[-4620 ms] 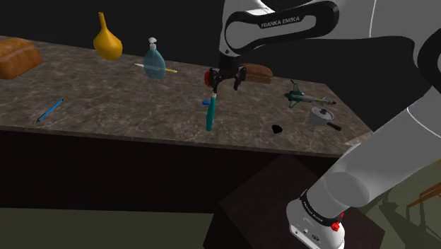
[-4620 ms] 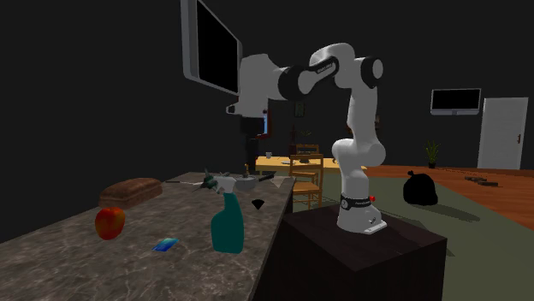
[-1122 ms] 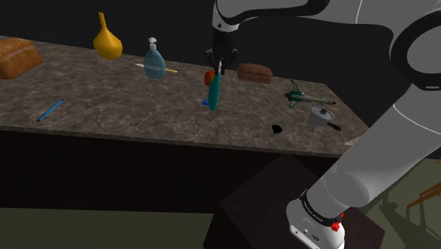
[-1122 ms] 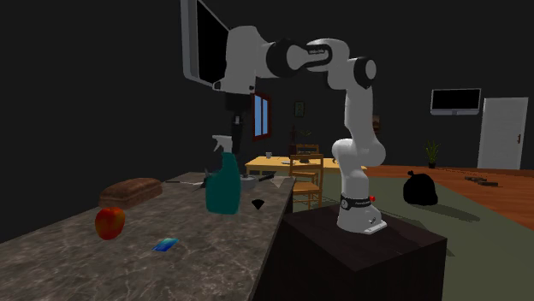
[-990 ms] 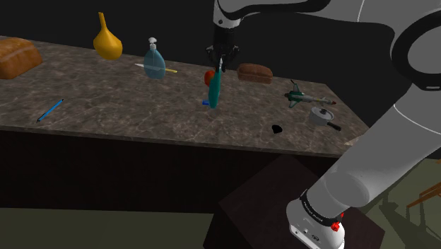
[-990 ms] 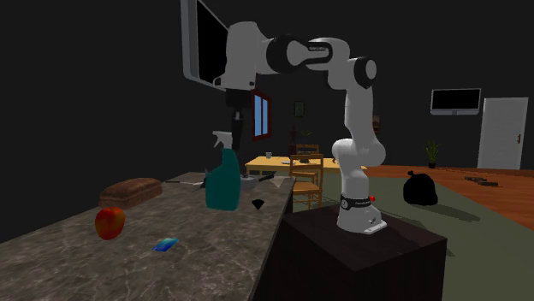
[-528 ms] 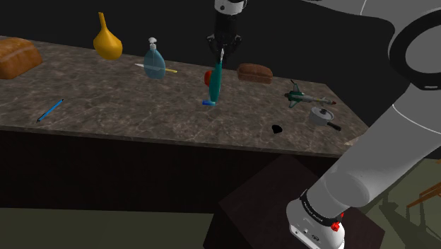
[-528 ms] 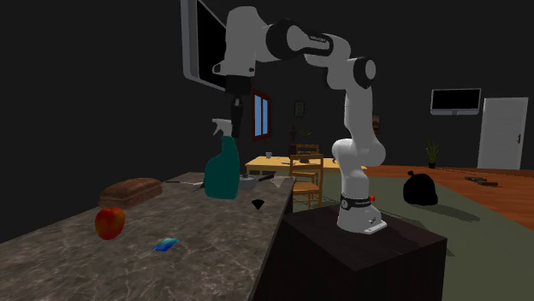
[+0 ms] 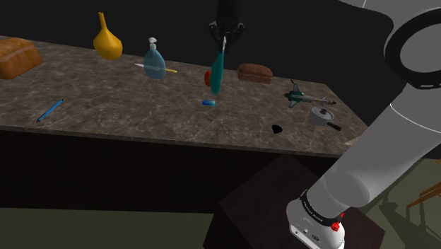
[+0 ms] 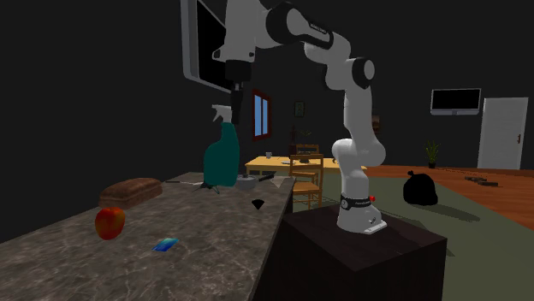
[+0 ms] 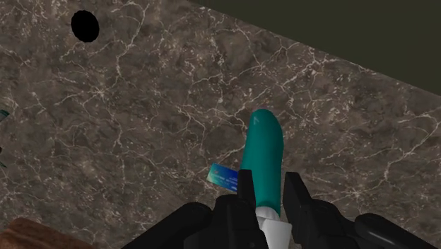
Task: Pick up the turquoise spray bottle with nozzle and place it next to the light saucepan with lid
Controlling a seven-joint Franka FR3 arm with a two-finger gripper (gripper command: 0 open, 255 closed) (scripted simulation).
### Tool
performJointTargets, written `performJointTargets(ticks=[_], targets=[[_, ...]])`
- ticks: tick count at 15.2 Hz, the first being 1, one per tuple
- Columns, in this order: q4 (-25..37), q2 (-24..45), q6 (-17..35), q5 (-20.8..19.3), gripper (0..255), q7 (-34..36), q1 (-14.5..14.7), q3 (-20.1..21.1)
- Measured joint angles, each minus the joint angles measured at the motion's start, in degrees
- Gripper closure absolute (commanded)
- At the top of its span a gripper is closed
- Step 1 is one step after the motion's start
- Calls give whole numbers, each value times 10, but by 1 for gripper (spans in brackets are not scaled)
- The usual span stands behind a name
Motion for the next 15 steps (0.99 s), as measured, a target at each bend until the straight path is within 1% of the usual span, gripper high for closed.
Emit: performJointTargets(ticks=[8, 15], targets=[[99, 27, -72, -6, 255, -4, 4, 3], [202, 62, -141, -16, 255, -6, 10, 6]])
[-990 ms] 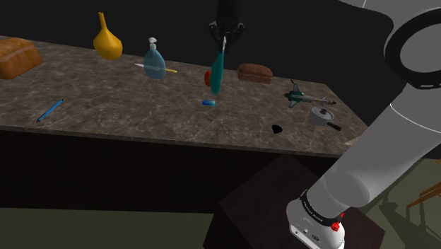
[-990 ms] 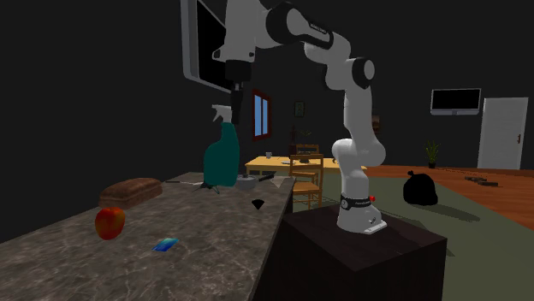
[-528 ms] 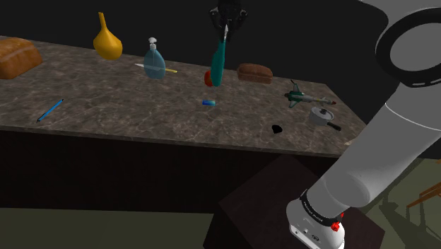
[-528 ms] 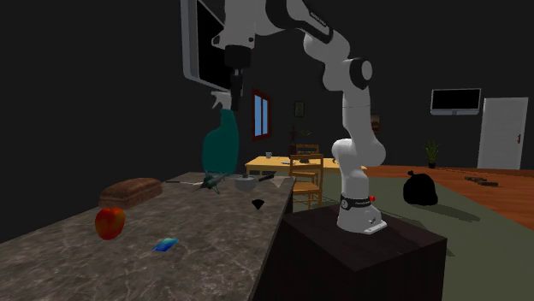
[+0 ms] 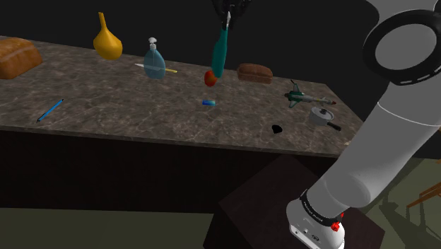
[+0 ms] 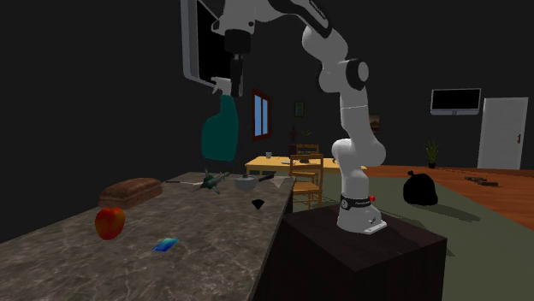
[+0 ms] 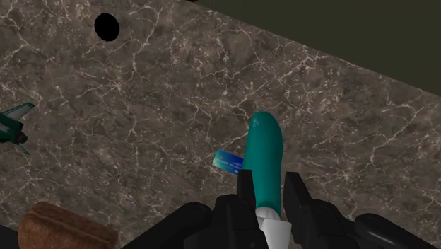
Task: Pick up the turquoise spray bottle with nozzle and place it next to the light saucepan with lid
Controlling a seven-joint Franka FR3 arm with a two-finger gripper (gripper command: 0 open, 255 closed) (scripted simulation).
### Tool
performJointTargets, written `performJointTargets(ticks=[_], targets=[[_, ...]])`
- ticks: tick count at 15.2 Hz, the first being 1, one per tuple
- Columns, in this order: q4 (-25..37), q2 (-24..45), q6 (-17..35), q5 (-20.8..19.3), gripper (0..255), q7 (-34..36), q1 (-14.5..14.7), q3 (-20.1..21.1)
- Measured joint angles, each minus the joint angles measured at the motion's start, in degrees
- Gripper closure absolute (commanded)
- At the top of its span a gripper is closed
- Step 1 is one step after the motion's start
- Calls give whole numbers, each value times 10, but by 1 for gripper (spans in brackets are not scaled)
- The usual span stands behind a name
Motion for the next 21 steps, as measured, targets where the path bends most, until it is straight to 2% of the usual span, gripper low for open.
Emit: performJointTargets(ticks=[3, 4, 12, 21], targets=[[56, 22, -34, -6, 255, -2, 5, 2], [52, 16, -36, -5, 255, -7, 0, -1], [-99, -102, 11, 23, 255, -106, -64, -50], [-194, -184, 37, 27, 255, -230, -118, -123]])
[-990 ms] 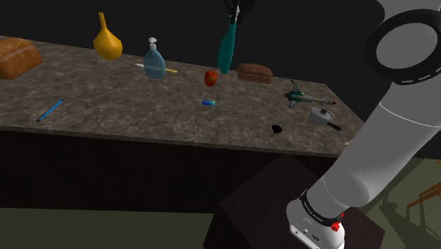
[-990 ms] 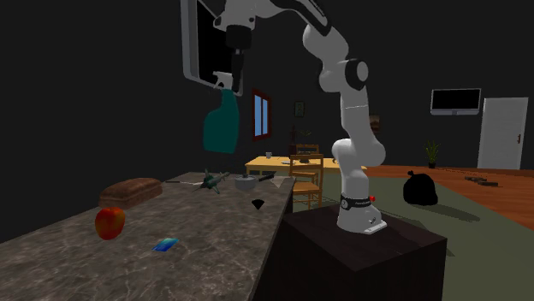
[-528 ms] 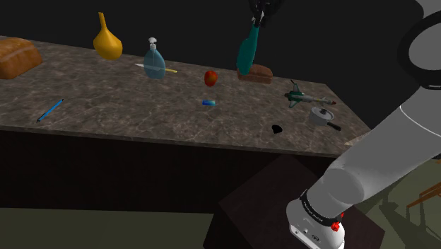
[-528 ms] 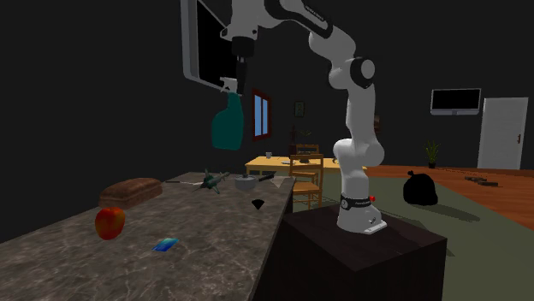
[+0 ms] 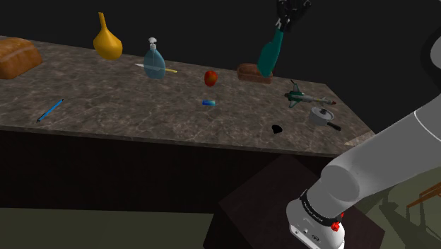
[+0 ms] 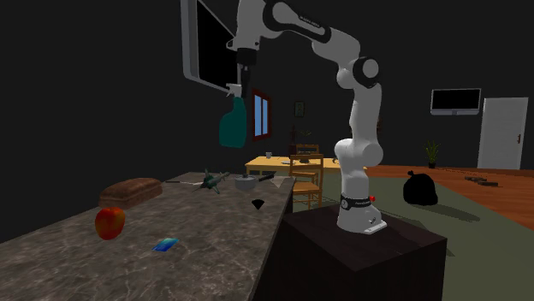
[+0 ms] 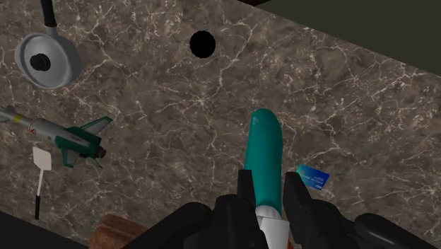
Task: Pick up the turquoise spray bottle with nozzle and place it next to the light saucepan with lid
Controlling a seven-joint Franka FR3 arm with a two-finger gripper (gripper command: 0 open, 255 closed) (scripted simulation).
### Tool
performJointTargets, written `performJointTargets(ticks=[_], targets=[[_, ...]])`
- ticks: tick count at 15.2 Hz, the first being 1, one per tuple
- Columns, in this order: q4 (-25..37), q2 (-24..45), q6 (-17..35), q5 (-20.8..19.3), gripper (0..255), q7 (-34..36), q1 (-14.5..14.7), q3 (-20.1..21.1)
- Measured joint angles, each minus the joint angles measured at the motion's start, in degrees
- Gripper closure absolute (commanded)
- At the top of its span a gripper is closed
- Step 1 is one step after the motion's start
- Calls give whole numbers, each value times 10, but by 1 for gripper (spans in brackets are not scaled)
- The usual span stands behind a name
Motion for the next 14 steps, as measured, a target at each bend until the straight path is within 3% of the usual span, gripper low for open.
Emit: performJointTargets(ticks=[14], targets=[[-9, -12, 18, -10, 255, -205, -75, -130]])
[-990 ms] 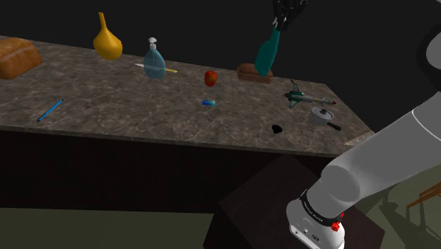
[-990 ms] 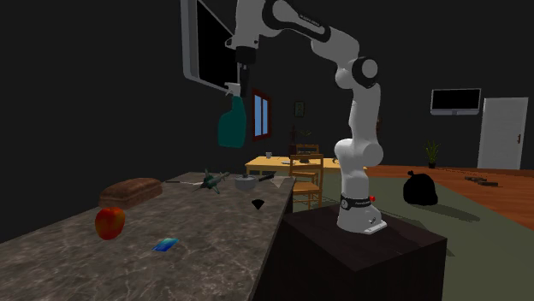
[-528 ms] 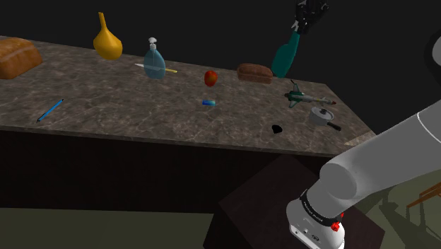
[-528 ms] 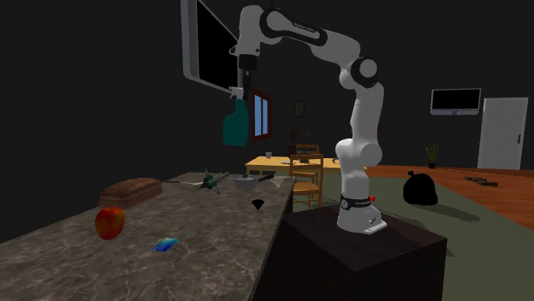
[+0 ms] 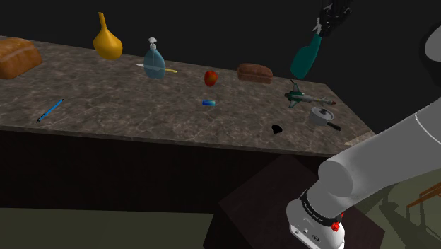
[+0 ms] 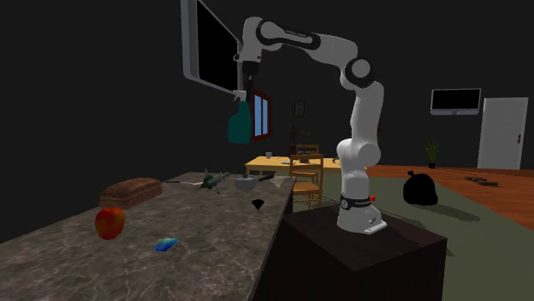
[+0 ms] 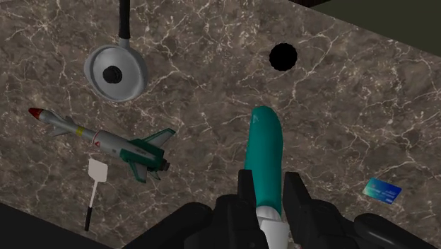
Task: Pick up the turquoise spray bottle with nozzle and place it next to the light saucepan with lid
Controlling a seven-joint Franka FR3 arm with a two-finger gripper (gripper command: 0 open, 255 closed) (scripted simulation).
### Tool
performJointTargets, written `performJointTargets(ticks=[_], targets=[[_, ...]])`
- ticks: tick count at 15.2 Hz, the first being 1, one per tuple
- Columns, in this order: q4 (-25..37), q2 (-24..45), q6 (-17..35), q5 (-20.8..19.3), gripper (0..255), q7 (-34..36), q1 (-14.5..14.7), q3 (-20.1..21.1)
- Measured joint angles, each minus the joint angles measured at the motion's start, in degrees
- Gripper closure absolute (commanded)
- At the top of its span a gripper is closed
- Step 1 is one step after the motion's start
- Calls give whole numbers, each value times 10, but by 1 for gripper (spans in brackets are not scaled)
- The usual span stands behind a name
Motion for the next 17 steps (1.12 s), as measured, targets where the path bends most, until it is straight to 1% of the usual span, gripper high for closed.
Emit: performJointTargets(ticks=[1, 6, 7, 17], targets=[[0, -1, 1, -1, 255, -14, -5, -9], [38, 34, 3, 9, 255, -89, -32, -57], [34, 35, 8, 9, 255, -95, -34, -61], [-83, -3, 89, -3, 255, -88, -37, -61]])
